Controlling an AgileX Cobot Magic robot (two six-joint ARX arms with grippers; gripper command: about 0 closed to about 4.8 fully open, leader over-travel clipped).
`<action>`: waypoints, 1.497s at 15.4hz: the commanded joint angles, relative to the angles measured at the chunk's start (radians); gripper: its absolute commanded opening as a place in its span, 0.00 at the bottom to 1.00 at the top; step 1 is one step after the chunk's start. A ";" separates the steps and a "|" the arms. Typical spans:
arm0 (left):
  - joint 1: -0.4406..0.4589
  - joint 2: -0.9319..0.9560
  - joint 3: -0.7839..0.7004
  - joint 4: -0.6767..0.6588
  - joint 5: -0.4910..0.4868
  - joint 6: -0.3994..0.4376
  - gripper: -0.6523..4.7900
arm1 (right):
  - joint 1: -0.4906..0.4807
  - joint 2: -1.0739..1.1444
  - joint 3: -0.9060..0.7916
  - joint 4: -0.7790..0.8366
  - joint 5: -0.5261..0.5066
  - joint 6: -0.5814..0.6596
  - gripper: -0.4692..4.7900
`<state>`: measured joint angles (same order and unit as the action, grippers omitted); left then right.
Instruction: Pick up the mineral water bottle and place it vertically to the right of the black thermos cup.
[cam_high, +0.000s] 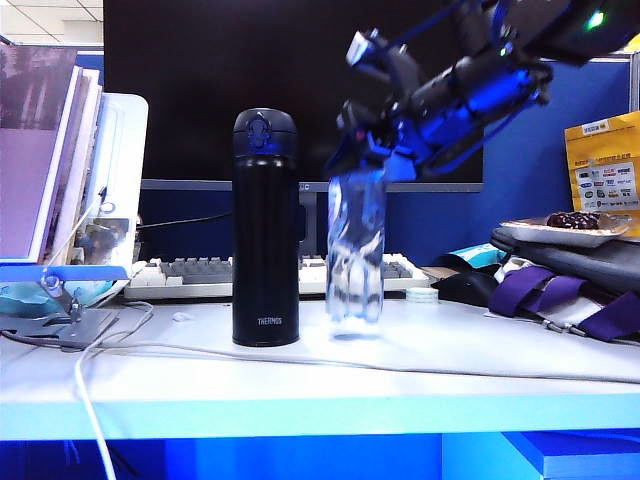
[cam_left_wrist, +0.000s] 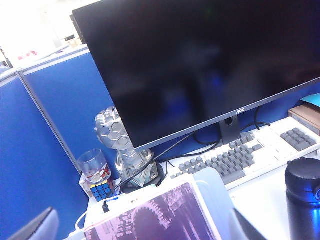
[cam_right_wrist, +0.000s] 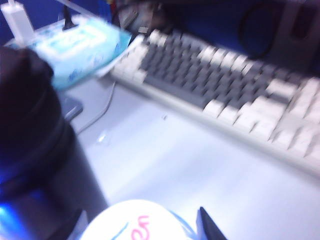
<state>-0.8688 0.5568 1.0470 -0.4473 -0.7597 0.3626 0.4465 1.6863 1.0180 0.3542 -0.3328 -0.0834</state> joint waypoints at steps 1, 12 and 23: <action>0.000 0.000 0.002 0.008 0.004 -0.003 1.00 | 0.014 0.013 0.013 0.062 -0.014 0.005 0.28; 0.000 0.000 0.002 0.007 0.004 -0.003 1.00 | 0.018 0.023 0.013 0.045 -0.056 0.005 0.65; 0.000 0.000 0.002 0.007 0.004 -0.003 1.00 | 0.018 -0.141 0.097 -0.011 -0.047 0.005 0.64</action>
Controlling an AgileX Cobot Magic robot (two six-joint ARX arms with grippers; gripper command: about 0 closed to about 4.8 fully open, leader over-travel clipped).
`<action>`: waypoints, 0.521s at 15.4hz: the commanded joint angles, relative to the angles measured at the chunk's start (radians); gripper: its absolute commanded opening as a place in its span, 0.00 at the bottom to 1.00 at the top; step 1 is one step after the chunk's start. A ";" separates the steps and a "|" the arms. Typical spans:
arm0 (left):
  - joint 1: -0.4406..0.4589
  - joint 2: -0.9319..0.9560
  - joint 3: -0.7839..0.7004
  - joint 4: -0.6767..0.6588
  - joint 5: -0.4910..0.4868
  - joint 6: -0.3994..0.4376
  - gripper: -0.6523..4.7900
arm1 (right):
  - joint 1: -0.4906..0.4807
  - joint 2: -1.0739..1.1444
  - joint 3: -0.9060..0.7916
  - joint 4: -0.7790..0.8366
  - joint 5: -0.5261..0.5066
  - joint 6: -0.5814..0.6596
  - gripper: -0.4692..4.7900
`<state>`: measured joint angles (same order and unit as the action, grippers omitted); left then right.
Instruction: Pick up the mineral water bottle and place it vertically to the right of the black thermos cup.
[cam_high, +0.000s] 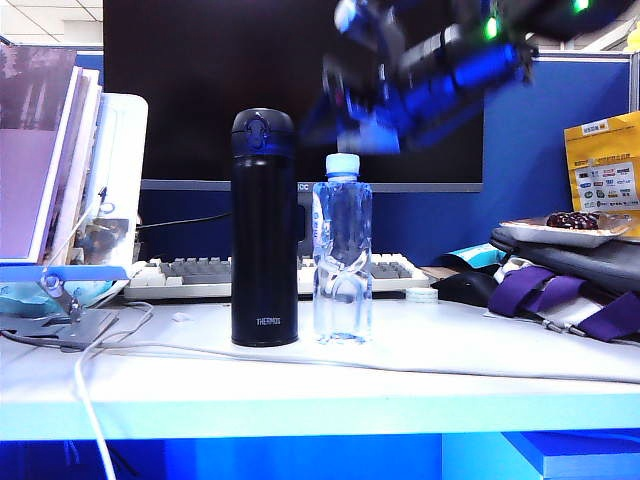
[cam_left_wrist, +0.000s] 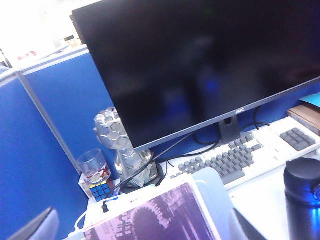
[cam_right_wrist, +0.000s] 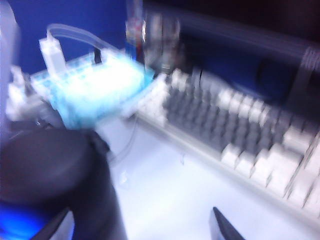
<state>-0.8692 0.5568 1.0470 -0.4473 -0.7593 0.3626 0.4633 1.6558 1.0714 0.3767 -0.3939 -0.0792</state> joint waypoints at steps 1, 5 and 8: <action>0.000 0.000 0.002 0.007 0.003 -0.003 1.00 | 0.002 -0.164 0.061 -0.067 0.026 0.001 0.54; 0.000 0.000 0.002 0.008 0.003 -0.003 1.00 | 0.000 -0.519 0.109 -0.188 0.081 -0.010 0.09; 0.000 0.000 0.002 0.007 0.003 -0.003 1.00 | 0.000 -0.762 0.109 -0.383 0.150 -0.028 0.09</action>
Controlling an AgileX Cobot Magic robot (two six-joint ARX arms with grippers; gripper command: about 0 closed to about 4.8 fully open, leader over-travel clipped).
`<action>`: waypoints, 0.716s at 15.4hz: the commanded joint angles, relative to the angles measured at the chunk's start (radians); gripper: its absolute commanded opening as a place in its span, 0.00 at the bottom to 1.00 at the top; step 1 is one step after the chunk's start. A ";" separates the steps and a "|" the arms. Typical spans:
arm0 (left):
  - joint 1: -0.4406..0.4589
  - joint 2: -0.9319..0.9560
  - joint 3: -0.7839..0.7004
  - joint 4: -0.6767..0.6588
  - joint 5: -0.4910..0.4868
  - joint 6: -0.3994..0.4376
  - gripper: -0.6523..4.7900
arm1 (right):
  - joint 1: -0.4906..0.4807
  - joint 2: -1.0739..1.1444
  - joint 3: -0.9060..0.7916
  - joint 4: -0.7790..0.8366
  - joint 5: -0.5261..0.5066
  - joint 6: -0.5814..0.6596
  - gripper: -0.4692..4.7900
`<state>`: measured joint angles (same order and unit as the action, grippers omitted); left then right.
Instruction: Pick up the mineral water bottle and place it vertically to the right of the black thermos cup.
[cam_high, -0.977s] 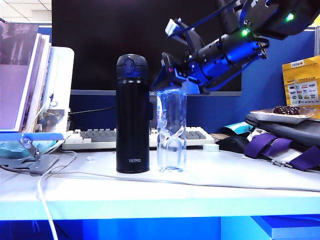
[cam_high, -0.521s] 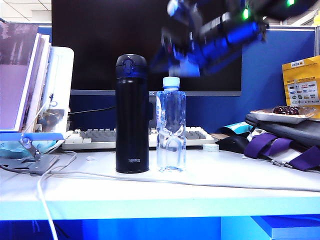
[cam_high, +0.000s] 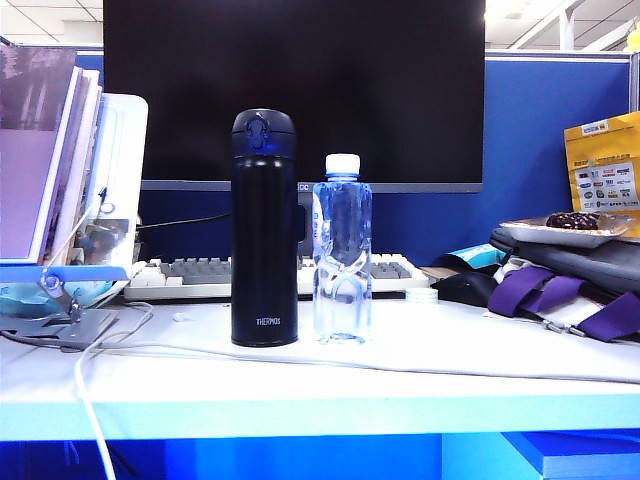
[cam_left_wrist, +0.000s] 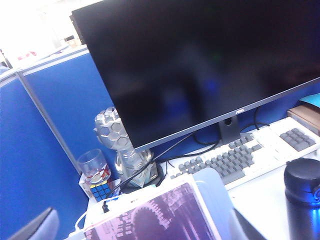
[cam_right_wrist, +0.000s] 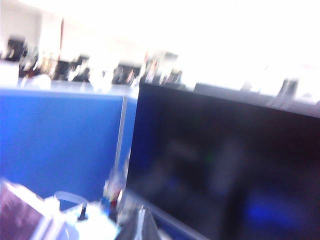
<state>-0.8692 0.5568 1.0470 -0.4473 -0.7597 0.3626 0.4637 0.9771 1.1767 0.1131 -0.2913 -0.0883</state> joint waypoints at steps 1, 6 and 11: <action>0.000 0.000 0.002 0.007 0.004 -0.003 1.00 | 0.000 -0.118 0.003 -0.161 0.058 -0.025 0.09; 0.000 0.000 0.002 0.008 0.004 -0.003 1.00 | -0.006 -0.235 0.003 -0.341 0.143 -0.047 0.09; 0.000 0.000 0.002 0.007 0.004 -0.003 1.00 | -0.266 -0.286 -0.229 -0.224 0.082 -0.027 0.09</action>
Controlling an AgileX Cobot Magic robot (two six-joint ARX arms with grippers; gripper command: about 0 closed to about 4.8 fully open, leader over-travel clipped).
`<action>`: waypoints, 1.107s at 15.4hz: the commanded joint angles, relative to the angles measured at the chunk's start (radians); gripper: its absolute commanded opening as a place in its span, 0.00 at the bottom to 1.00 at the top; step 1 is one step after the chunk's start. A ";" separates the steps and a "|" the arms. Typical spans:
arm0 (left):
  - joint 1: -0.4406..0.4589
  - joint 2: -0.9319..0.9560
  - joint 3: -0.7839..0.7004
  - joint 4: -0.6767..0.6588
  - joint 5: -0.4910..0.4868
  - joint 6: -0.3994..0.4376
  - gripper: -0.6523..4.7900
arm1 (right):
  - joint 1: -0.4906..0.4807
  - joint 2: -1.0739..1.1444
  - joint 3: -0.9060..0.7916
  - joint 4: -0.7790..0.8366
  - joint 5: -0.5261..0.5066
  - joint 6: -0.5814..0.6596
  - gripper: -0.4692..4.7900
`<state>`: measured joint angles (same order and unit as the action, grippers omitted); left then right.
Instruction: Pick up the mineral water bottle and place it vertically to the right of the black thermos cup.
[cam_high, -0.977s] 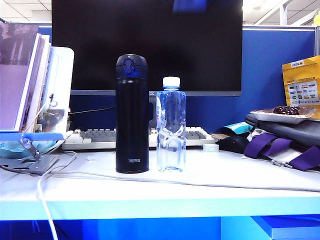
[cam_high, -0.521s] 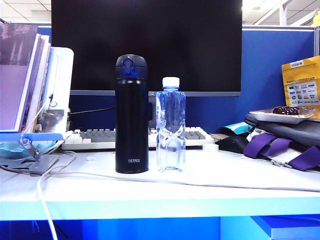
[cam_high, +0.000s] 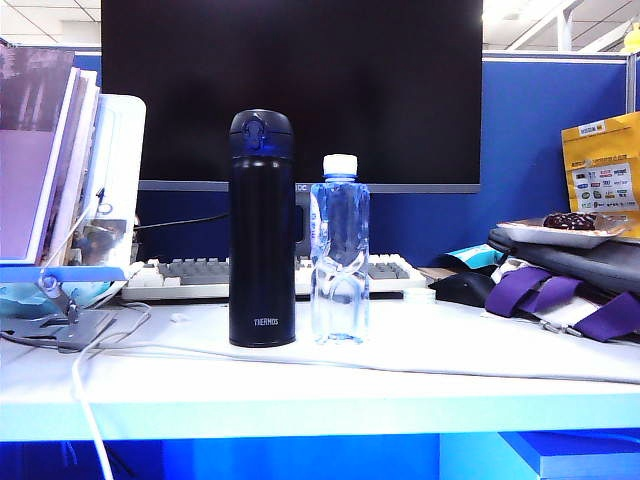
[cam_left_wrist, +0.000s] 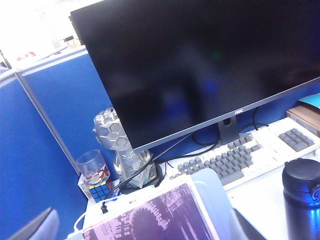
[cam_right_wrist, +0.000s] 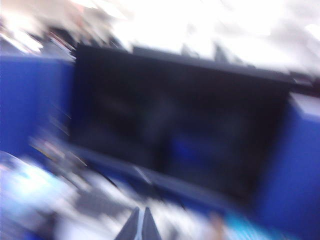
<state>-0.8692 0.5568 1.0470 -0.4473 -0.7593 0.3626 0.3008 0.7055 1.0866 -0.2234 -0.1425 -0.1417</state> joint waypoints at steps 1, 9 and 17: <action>0.000 0.000 0.002 0.008 0.003 -0.003 1.00 | -0.142 -0.028 -0.234 0.206 -0.082 0.070 0.09; 0.000 0.000 0.002 0.007 0.003 -0.003 1.00 | -0.192 -0.399 -0.879 0.406 -0.031 0.119 0.09; 0.000 0.000 0.002 0.007 0.003 -0.003 1.00 | -0.240 -0.703 -1.081 0.066 -0.012 0.170 0.09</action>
<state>-0.8692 0.5564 1.0470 -0.4473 -0.7597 0.3626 0.0608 0.0032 0.0074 -0.1482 -0.1707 0.0227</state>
